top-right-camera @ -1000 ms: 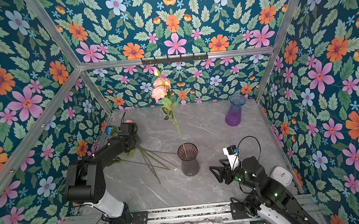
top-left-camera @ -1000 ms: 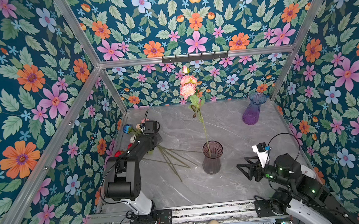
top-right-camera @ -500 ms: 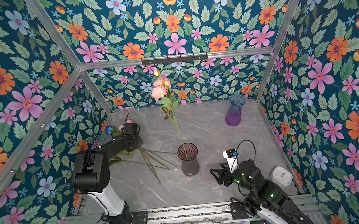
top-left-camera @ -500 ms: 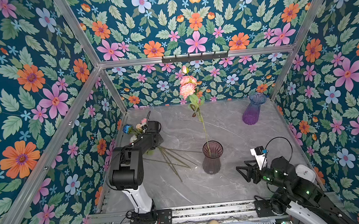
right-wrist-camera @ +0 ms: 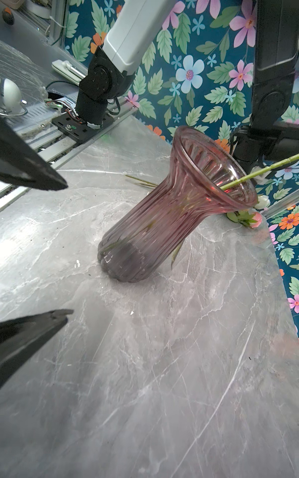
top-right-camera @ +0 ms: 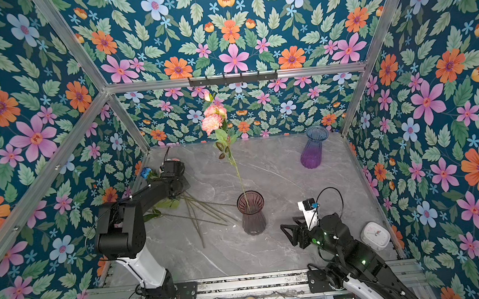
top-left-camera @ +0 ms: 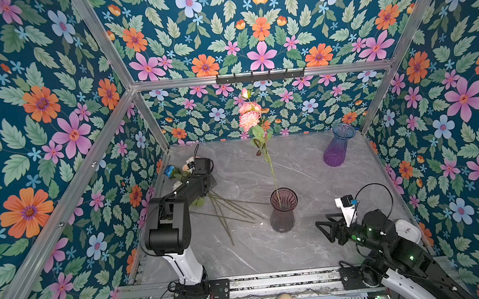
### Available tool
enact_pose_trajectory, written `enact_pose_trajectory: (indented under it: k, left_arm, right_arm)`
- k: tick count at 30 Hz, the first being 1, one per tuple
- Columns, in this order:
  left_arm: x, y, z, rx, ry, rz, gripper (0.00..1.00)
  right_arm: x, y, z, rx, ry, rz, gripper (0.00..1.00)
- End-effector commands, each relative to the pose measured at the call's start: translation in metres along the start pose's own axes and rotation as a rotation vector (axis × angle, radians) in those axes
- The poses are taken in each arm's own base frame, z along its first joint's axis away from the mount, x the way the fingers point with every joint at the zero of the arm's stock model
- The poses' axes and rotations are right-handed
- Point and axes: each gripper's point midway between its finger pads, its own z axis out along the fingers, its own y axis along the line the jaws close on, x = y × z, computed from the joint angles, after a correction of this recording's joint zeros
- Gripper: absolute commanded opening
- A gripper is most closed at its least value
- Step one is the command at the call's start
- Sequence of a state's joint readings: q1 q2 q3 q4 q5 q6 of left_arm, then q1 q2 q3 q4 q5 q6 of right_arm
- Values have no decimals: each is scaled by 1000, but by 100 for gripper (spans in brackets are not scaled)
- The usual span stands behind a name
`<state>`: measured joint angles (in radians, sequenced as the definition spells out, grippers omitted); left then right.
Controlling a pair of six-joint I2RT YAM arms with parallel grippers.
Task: Arrange flowers in a vase
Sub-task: Pick up the flower from the flowers, then place the flower in the vase.
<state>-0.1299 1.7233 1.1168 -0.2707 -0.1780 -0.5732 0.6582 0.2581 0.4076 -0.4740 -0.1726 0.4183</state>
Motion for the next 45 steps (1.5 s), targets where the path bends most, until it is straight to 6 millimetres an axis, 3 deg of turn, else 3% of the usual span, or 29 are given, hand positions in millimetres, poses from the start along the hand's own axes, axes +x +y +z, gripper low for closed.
enact_pose_trajectory:
  k: [1,5,8,10,13,16,18,22,28,32,40,45]
  left_arm:
    - [-18,-5,-30,38,-38,4,0]
    - [-47,-19,-87,163,-124,-14,0]
    - [-69,-47,-149,409,-237,-2,0]
    - [-83,-72,-214,667,-367,17,0]
    - [-97,-89,-308,957,-523,13,0]
    - [-101,-100,-406,1277,-642,43,0]
    - [-96,-103,-456,1431,-698,66,0]
    - [-84,-108,-511,1543,-786,126,0]
    - [-63,-114,-559,1757,-901,184,0]
    - [-51,-128,-564,1889,-907,151,0]
    - [-11,-202,-555,1985,-762,246,0]
    - [14,-237,-528,1871,-713,369,0]
  right_arm:
    - [-6,1,0,4,-19,-1,75]
    - [-7,-1,0,17,-19,0,75]
    - [-8,-5,0,39,-26,5,75]
    - [-4,-13,3,70,-27,26,76]
    - [8,-26,14,113,-2,59,78]
    - [18,-33,24,135,35,92,76]
    - [16,-34,24,146,33,94,76]
    - [20,-39,28,161,40,108,76]
    - [21,-40,29,168,41,114,76]
    - [22,-41,29,168,41,115,76]
    - [22,-40,26,160,28,114,76]
    - [21,-39,25,156,22,113,76]
